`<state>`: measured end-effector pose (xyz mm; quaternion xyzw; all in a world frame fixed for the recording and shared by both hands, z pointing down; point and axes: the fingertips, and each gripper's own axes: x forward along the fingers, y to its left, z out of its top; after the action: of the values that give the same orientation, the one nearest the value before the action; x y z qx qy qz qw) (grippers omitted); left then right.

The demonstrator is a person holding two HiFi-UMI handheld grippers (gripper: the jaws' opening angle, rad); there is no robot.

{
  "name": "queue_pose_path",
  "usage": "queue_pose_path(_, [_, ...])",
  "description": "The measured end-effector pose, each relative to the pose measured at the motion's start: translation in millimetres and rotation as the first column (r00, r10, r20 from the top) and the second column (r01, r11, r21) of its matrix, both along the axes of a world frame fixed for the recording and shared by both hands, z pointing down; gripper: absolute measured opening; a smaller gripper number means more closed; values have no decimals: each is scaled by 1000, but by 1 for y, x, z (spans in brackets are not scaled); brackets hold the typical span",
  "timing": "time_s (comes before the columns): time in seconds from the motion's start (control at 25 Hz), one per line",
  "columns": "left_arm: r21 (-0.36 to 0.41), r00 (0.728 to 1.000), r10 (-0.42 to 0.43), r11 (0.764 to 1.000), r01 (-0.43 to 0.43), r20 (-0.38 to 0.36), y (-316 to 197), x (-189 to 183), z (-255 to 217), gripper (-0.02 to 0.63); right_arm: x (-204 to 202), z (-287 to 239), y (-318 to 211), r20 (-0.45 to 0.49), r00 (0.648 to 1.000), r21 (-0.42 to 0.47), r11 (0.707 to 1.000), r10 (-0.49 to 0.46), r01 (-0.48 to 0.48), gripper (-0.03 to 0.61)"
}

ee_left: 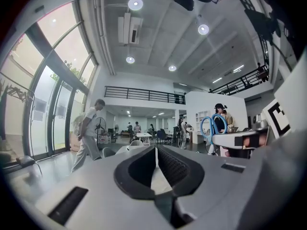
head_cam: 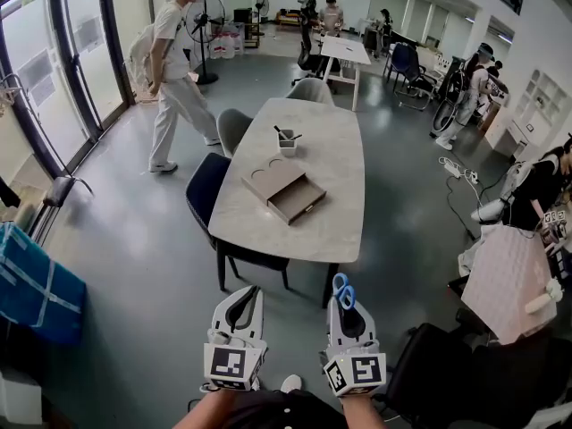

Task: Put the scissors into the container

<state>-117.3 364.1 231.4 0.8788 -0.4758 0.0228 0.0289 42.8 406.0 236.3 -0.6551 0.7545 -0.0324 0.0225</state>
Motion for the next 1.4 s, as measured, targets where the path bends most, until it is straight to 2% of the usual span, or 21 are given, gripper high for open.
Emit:
queue_pose_path(0.4, [19, 999, -50, 999, 49, 7, 10, 20, 3, 26, 24, 10, 3, -6, 999, -3, 999, -45, 45, 35])
queue_pose_path(0.72, [21, 998, -59, 998, 59, 12, -7, 32, 6, 26, 34, 14, -16, -2, 998, -2, 998, -56, 56, 35])
queue_pose_path(1.04, [41, 999, -52, 998, 52, 4, -60, 39, 6, 26, 42, 19, -65, -8, 999, 5, 999, -50, 50, 35])
queue_pose_path(1.4, [16, 1000, -28, 999, 28, 2, -155, 50, 21, 26, 50, 33, -153, -16, 999, -25, 999, -29, 29, 35])
